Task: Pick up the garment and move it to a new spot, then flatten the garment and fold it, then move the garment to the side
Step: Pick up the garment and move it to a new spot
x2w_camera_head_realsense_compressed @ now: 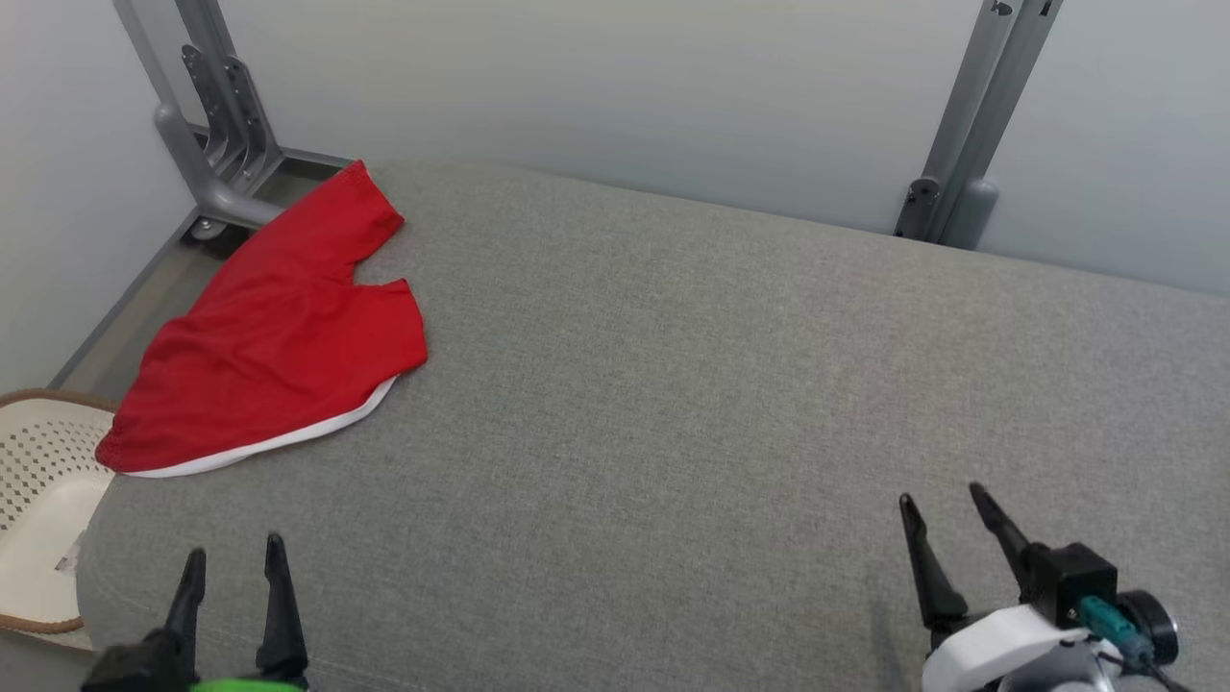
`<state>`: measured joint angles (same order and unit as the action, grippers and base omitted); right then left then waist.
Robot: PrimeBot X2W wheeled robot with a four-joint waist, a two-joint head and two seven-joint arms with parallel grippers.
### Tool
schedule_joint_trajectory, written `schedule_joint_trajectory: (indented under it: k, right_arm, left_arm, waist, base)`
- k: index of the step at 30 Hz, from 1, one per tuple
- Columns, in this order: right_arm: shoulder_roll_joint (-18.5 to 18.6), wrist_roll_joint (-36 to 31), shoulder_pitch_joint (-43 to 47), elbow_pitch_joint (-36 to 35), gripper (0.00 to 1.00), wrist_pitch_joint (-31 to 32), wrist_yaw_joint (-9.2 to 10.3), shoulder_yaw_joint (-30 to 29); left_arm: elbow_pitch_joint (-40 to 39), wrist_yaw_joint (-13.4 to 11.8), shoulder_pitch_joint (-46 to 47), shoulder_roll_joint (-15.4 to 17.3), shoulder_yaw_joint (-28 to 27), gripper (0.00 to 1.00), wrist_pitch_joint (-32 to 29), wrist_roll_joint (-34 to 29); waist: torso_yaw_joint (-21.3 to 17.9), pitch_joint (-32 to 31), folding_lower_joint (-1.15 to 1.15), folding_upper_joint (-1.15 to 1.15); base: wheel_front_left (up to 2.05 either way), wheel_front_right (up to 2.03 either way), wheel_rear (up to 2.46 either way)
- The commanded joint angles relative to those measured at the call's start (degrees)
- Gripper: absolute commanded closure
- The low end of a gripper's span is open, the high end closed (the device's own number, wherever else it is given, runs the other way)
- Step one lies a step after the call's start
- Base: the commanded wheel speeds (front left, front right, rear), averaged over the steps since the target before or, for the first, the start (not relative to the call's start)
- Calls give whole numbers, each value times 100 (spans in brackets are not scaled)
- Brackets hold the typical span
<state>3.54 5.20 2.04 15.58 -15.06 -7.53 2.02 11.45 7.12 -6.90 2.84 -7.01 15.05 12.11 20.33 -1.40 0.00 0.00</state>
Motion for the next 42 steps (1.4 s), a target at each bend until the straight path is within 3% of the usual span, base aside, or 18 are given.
schedule_joint_trajectory:
  k: [1,7,14,23,29,30,31,32,38,42]
  right_arm:
    - [158,-62,-271,-97,0,-15,8,-35]
    - [734,-100,-995,-430,0,-15,8,-66]
    - [1235,-48,-1565,-793,0,-15,8,-253]
    - [1436,-17,-1696,-1008,0,-15,8,-196]
    - [1367,24,-1621,-886,0,7,10,-244]
    - [1360,23,-1590,-865,0,11,10,-264]
    - [1348,26,-1557,-841,0,26,10,-276]
    - [1324,34,-1531,-816,0,26,10,-283]
    - [1099,76,-1482,-744,0,22,9,-254]
    - [887,88,-1436,-690,0,-2,5,-223]
  left_arm:
    - [54,31,343,10,15,0,16,95]
    - [725,35,1719,61,31,0,16,384]
    - [2319,5,3379,399,-130,0,-140,765]
    - [4215,-208,4718,730,-445,0,-636,1147]
    - [4954,-94,4916,717,-299,0,-788,1166]
    - [5052,-60,4915,674,-253,4,-800,1180]
    - [5132,-25,4909,612,-200,67,-814,1193]
    - [5204,4,4894,570,-150,100,-823,1209]
    - [5229,54,4607,684,-25,100,-459,1363]
    - [4785,58,4515,814,189,100,-216,1483]
  waist:
    - [-175,729,0,0]
    - [-328,2177,0,0]
    - [-464,3329,0,0]
    - [-648,3703,0,0]
    - [-737,3679,0,0]
    - [-736,3653,0,0]
    - [-735,3619,0,0]
    - [-734,3581,0,0]
    - [-773,3156,0,0]
    - [-845,2675,0,0]
  base:
    - [0,0,0]
    - [0,0,0]
    - [0,0,0]
    - [0,0,0]
    - [0,0,0]
    - [0,0,0]
    - [0,0,0]
    - [0,0,0]
    - [0,0,0]
    - [0,0,0]
